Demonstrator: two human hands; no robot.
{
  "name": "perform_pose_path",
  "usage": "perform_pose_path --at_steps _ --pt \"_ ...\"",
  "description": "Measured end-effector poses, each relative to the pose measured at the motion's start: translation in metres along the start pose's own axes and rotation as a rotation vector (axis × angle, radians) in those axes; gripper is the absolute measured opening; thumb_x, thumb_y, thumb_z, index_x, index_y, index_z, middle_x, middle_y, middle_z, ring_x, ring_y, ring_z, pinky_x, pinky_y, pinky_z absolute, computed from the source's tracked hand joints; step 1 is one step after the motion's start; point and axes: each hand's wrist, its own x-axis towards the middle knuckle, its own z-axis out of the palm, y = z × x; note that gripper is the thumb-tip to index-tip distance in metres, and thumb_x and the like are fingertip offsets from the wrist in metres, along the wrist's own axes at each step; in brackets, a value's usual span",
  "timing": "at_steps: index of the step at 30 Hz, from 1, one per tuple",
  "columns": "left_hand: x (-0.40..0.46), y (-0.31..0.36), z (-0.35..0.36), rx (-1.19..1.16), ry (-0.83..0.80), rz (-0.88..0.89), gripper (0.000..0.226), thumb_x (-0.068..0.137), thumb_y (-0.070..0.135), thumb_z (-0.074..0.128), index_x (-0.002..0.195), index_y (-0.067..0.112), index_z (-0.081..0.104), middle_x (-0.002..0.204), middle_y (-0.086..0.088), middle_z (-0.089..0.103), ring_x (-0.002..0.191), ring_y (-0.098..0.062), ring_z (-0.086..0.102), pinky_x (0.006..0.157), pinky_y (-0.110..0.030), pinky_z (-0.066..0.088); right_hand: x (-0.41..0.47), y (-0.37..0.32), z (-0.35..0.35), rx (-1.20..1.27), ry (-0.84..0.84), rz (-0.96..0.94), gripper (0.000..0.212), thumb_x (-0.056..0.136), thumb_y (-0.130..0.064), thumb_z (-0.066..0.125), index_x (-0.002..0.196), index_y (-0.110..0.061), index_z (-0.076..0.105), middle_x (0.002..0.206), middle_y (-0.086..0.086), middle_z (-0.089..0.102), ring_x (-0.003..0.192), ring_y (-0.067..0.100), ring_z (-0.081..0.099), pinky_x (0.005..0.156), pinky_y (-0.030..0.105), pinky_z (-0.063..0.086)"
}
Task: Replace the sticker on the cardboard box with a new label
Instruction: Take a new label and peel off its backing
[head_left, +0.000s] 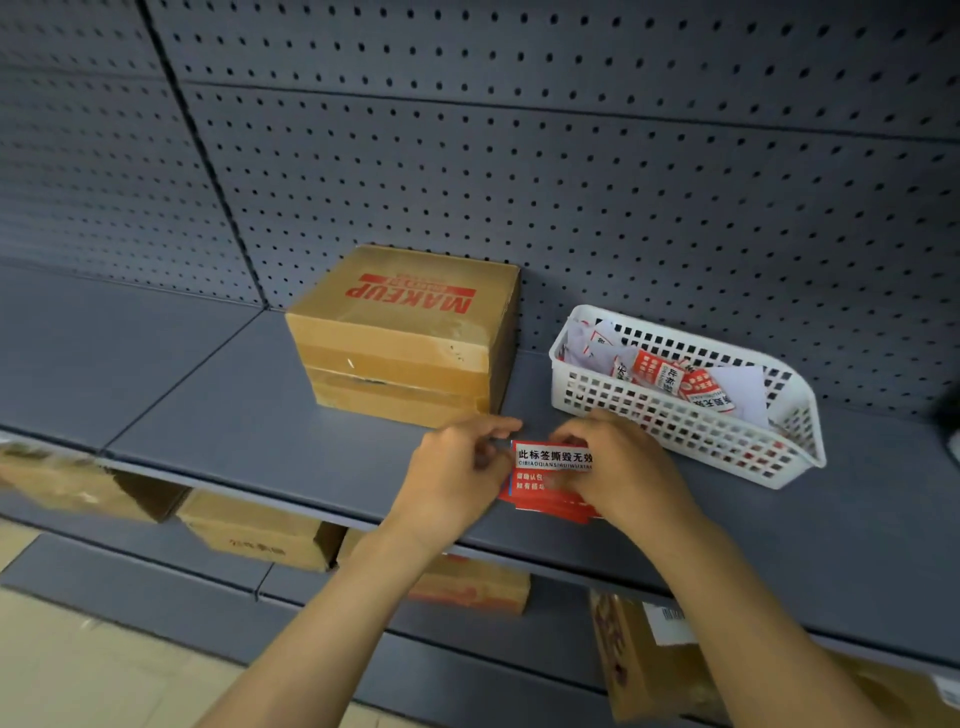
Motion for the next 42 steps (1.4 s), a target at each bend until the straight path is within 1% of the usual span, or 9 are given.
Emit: perform_pose_path --at_steps 5,8,12,16,19,22,27,37,42 --pt "-0.003 -0.001 0.005 0.051 -0.004 0.056 0.041 0.089 0.03 0.067 0.13 0.032 0.063 0.117 0.005 0.071 0.103 -0.014 0.068 0.088 -0.031 0.056 -0.011 -0.002 0.003 0.028 0.134 0.019 0.03 0.082 -0.038 0.075 0.11 -0.036 0.065 0.113 -0.015 0.062 0.105 0.008 0.059 0.084 0.031 0.053" --pt "-0.002 -0.001 0.005 -0.048 0.014 0.035 0.033 0.091 0.03 0.067 0.123 0.03 0.069 0.105 0.008 0.075 0.092 -0.008 0.07 0.081 -0.029 0.059 -0.013 -0.003 -0.003 0.218 0.176 0.061 0.007 0.091 -0.033 0.067 0.097 -0.035 0.068 0.094 -0.02 0.066 0.088 0.0 0.063 0.079 0.028 0.056" --pt "0.004 0.008 -0.006 -0.272 -0.025 0.032 0.016 0.093 0.022 0.065 0.1 0.027 0.079 0.082 0.006 0.08 0.075 -0.003 0.071 0.062 -0.014 0.052 -0.013 -0.005 -0.019 0.36 0.233 0.047 0.01 0.094 -0.025 0.062 0.094 -0.032 0.07 0.096 -0.019 0.07 0.087 -0.006 0.062 0.071 0.016 0.05" --pt "0.009 0.03 -0.023 -0.608 -0.18 0.026 0.016 0.092 0.014 0.066 0.088 0.022 0.079 0.078 0.007 0.08 0.072 -0.003 0.072 0.067 -0.014 0.052 -0.013 -0.011 -0.037 0.403 0.33 0.007 0.01 0.093 -0.023 0.064 0.099 -0.027 0.072 0.104 -0.013 0.068 0.095 -0.003 0.061 0.08 0.016 0.049" --pt "0.013 0.045 -0.032 -0.718 -0.201 0.028 0.017 0.09 0.01 0.067 0.083 0.02 0.079 0.074 0.005 0.08 0.067 -0.004 0.071 0.064 -0.013 0.052 -0.017 -0.016 -0.047 0.278 0.537 0.007 0.021 0.087 -0.032 0.07 0.108 -0.03 0.067 0.109 -0.013 0.06 0.105 0.007 0.05 0.087 0.022 0.042" --pt "0.015 0.06 -0.039 -0.784 -0.184 0.055 0.007 0.083 0.019 0.071 0.082 0.019 0.078 0.068 0.006 0.078 0.063 -0.001 0.068 0.061 -0.011 0.05 -0.026 -0.029 -0.061 0.204 0.725 -0.038 0.013 0.082 -0.035 0.073 0.094 -0.029 0.07 0.094 -0.015 0.063 0.095 0.008 0.053 0.08 0.027 0.046" --pt "0.018 0.072 -0.047 -0.867 -0.174 0.115 0.016 0.072 0.029 0.07 0.082 0.019 0.08 0.069 0.006 0.077 0.066 -0.002 0.069 0.065 -0.013 0.052 -0.038 -0.044 -0.074 0.303 0.686 -0.203 0.02 0.085 -0.043 0.066 0.092 -0.029 0.079 0.088 -0.02 0.075 0.085 -0.005 0.067 0.075 0.018 0.052" --pt "0.025 0.077 -0.063 -0.872 -0.278 0.146 0.014 0.07 0.024 0.075 0.077 0.013 0.081 0.07 -0.001 0.078 0.067 -0.005 0.069 0.066 -0.014 0.053 -0.036 -0.044 -0.081 0.219 0.683 -0.333 0.018 0.085 -0.031 0.068 0.093 -0.023 0.082 0.086 -0.014 0.077 0.085 0.006 0.068 0.071 0.032 0.056" --pt "0.029 0.076 -0.068 -0.513 -0.187 0.402 0.009 0.077 0.031 0.072 0.076 0.031 0.08 0.078 0.013 0.08 0.076 0.0 0.073 0.073 -0.014 0.053 -0.036 -0.044 -0.085 0.152 0.717 -0.341 0.018 0.079 -0.032 0.067 0.083 -0.023 0.082 0.08 -0.017 0.077 0.079 0.004 0.067 0.064 0.032 0.057"
